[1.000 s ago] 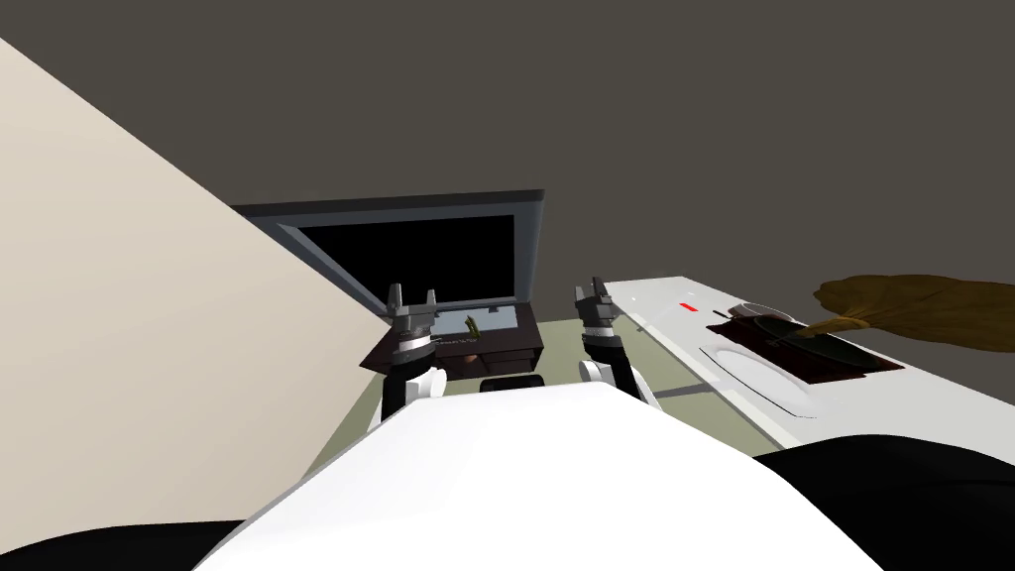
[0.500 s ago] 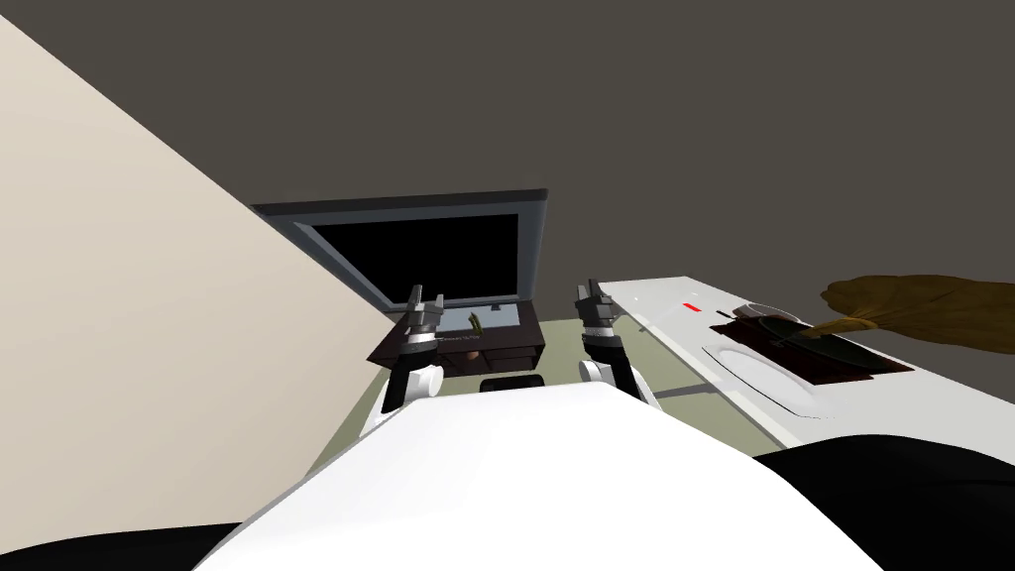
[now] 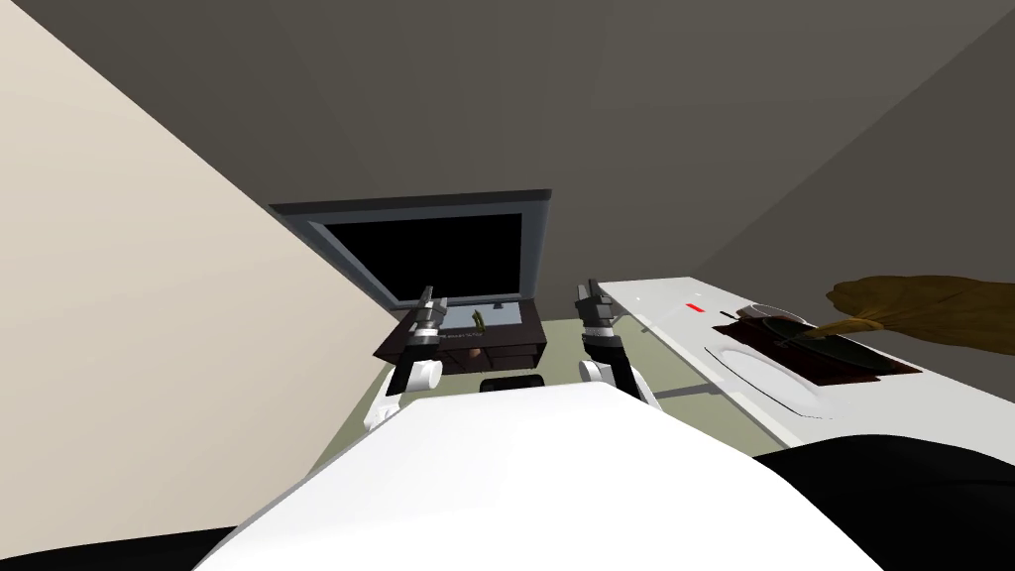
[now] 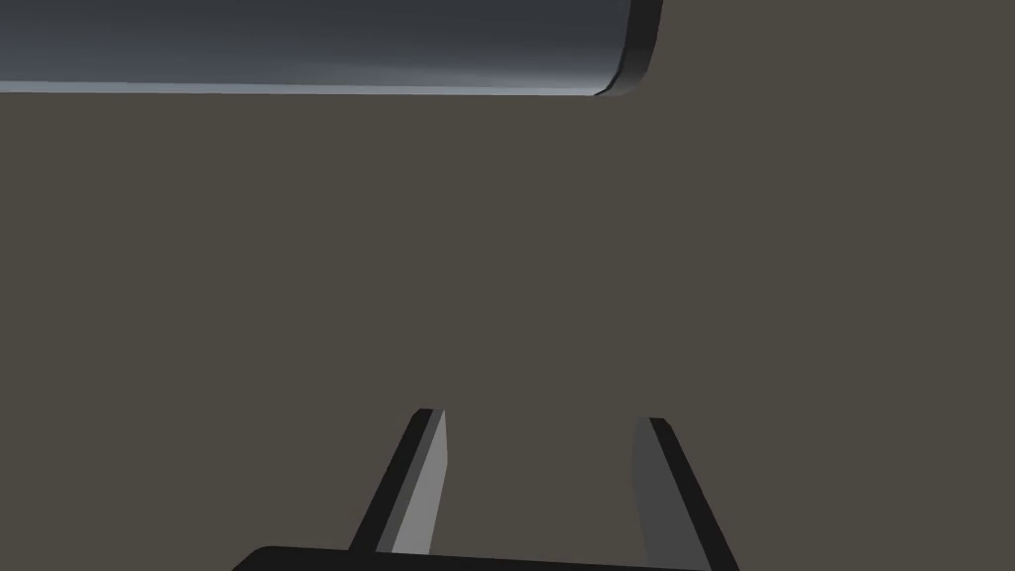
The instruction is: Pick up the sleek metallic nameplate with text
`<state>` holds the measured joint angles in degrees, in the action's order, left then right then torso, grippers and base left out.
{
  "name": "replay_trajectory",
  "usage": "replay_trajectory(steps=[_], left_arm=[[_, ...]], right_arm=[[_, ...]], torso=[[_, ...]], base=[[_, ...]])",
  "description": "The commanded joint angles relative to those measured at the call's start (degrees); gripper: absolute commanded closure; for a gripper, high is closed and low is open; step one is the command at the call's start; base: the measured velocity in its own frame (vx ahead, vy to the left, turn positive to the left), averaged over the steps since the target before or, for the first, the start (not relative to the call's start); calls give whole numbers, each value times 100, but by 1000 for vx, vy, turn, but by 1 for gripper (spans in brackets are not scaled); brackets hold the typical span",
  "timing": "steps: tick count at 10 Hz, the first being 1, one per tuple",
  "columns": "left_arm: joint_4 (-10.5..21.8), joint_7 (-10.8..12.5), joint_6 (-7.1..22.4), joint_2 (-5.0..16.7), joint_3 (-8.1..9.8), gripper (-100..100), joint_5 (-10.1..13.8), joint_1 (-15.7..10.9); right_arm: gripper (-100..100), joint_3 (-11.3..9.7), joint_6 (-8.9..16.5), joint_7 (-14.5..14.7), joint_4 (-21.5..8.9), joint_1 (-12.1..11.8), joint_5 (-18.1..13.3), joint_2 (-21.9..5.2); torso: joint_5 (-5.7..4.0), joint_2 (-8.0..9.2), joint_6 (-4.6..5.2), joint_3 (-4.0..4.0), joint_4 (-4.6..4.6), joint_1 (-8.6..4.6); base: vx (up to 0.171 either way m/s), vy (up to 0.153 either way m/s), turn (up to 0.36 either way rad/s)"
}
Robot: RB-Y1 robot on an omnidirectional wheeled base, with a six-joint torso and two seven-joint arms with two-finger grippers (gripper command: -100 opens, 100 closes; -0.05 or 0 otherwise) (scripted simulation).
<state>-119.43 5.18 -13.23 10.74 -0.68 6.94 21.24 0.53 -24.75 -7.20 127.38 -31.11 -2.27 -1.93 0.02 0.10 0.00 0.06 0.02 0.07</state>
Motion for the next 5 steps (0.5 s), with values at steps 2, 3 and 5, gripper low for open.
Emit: replay_trajectory(steps=[2,3,5], left_arm=[[195,-52,348,103,66,-100,23,-158],[380,-104,556,177,118,-100,38,-309],[576,-156,832,246,171,-100,54,-467]], right_arm=[[0,0,0,0,0,0,0,0],[0,0,0,0,0,0,0,0],[0,0,0,0,0,0,0,0]], torso=[[0,1,0,0,0,1],[0,-1,0,0,0,0],[0,-2,0,-1,0,0]], base=[[-29,17,22],[-25,21,31],[-24,19,17]])
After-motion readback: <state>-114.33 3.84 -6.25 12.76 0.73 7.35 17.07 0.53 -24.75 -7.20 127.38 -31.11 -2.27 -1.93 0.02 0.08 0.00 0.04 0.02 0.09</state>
